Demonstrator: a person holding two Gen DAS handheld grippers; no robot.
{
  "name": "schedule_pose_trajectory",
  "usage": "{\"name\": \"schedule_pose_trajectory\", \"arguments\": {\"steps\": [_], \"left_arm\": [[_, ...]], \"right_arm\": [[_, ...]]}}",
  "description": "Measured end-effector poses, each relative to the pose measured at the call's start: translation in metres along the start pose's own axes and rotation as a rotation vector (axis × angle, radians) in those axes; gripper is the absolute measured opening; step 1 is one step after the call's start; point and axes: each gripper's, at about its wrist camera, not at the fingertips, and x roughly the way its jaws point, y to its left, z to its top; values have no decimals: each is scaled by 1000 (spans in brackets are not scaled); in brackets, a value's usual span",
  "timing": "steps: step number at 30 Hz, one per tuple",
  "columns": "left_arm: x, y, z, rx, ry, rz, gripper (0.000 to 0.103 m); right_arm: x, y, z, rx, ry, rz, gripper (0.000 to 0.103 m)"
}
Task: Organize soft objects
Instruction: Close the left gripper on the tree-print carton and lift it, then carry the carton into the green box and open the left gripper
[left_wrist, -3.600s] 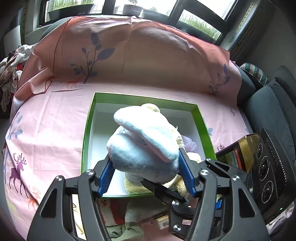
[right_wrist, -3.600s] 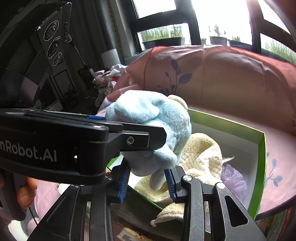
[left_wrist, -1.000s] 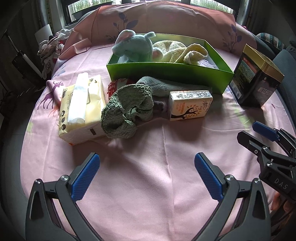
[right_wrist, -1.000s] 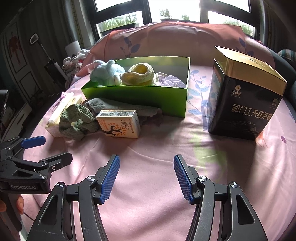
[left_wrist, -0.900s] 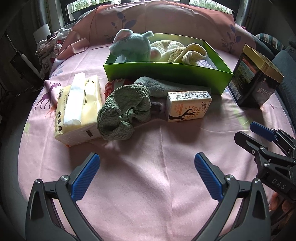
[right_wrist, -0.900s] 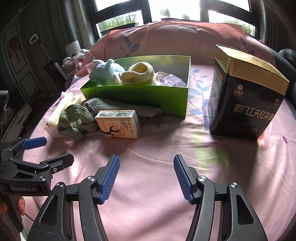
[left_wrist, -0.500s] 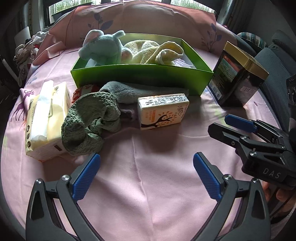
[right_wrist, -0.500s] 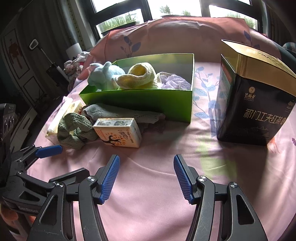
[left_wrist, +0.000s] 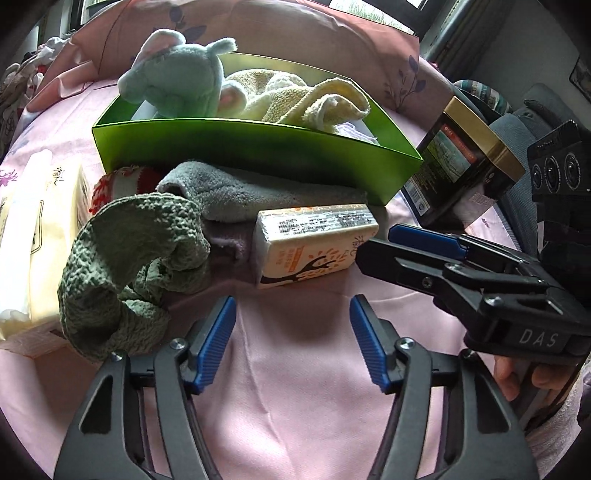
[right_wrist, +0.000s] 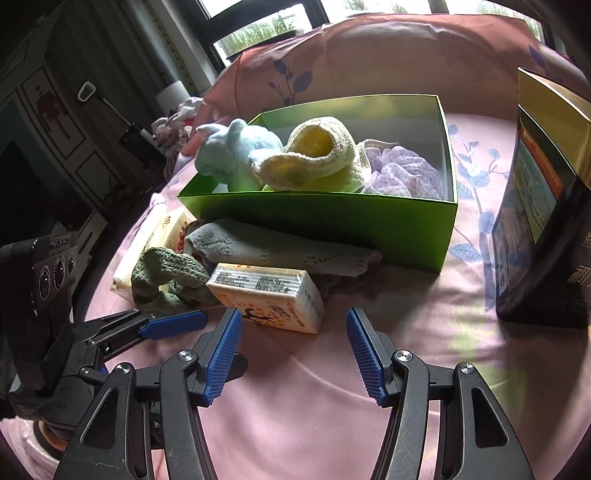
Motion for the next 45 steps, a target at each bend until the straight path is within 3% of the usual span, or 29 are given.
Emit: {"name": "schedule_pose_trajectory", "arguments": {"steps": [1, 3, 6, 11, 15, 21, 33, 40, 45], "left_arm": [[1, 1, 2, 2, 1, 5, 59], [3, 2, 5, -1, 5, -12, 46], [5, 4, 11, -8, 3, -17, 43], [8, 3, 19, 2, -5, -10, 33], [12, 3, 24, 21, -1, 20, 30], [13, 4, 26, 33, 6, 37, 26], [-37, -20, 18, 83, -58, 9, 26], [-59, -34, 51, 128, -131, 41, 26], [-52, -26, 84, 117, -139, 65, 25]], "right_arm": [[2, 0, 1, -1, 3, 8, 61], [5, 0, 4, 1, 6, 23, 61], [10, -1, 8, 5, 10, 39, 60], [18, -4, 14, 23, 29, 77, 48], [20, -6, 16, 19, 23, 59, 35], [21, -3, 13, -7, 26, 19, 27], [-34, 16, -2, -35, -91, 31, 26], [-57, 27, 36, -96, -173, 7, 26], [-51, 25, 70, -146, -214, -11, 26]]}}
